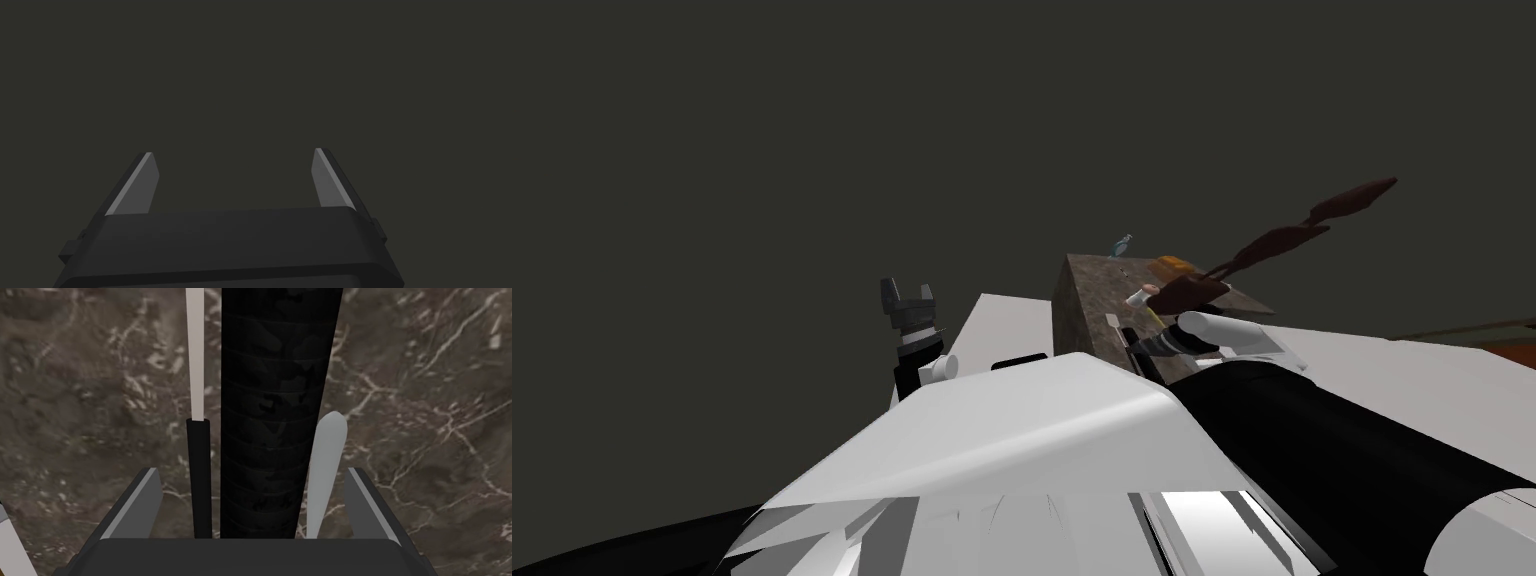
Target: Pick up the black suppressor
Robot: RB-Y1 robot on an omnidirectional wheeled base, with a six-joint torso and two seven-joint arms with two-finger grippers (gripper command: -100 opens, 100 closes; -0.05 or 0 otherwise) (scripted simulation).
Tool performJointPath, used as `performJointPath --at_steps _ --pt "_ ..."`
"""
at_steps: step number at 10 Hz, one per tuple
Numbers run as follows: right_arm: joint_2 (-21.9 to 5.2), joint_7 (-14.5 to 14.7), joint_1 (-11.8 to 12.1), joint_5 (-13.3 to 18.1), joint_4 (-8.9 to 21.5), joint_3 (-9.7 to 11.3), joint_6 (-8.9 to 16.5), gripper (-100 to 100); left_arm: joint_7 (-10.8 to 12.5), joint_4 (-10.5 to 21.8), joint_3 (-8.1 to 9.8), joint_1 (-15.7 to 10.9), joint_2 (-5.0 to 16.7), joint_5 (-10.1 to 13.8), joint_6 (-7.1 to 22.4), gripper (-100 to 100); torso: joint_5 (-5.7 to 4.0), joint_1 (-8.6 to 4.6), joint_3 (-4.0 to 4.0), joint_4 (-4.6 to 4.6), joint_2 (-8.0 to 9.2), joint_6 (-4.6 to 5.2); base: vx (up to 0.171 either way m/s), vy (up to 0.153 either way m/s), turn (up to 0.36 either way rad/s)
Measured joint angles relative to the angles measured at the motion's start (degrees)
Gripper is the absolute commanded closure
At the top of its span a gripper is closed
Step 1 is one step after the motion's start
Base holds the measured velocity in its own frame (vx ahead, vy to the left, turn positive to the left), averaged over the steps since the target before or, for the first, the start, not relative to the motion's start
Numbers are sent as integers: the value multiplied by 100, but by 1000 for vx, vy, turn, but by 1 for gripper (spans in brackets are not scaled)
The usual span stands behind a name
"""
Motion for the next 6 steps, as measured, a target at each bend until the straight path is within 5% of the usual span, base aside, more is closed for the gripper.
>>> performJointPath --at_steps 4,5,6 --pt "-31 -441 -413 225 342 168 -1 -100 0 0 0 0 0 0 0 0 -1 -4 -2 -1 -2 2 -138 4 168" --pt "-32 -466 -423 231 350 172 1 100 0 0 1 2 1 0 0 0 -1 -7 -12 -4 -24 8 -13 -1 -13" --pt "-36 -463 -420 234 351 168 -1 100 0 0 1 3 1 0 0 0 -4 -6 -26 -9 -46 4 -6 -3 4"
